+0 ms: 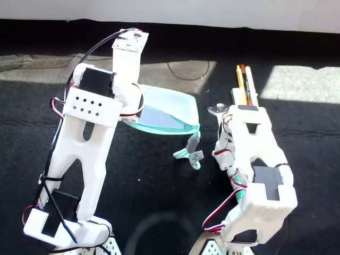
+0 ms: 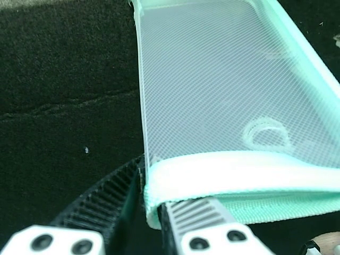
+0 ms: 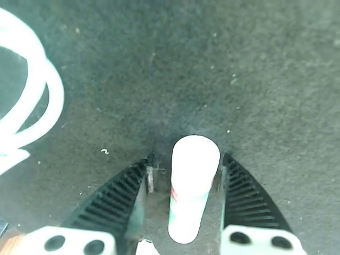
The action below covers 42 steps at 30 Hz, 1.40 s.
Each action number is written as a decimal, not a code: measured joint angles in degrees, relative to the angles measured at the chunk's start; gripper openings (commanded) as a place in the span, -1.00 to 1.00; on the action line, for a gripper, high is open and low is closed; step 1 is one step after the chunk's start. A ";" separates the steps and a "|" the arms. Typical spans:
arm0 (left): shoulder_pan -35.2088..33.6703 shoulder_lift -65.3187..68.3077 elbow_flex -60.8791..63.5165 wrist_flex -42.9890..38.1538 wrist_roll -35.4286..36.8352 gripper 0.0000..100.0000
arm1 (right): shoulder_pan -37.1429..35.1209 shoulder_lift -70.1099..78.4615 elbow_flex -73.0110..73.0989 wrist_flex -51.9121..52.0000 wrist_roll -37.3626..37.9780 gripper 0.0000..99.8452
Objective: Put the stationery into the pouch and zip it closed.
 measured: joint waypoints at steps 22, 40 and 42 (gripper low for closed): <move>0.00 0.09 0.00 0.00 0.00 -0.98 | -0.35 -10.90 1.41 -1.67 -0.18 -0.99; -0.09 0.26 -2.99 0.44 0.00 -0.98 | -25.23 -66.46 -10.64 -11.96 -22.95 -0.99; -0.09 0.26 -4.92 0.53 -0.09 -0.98 | -26.90 -66.55 -10.64 -14.68 -23.38 -0.99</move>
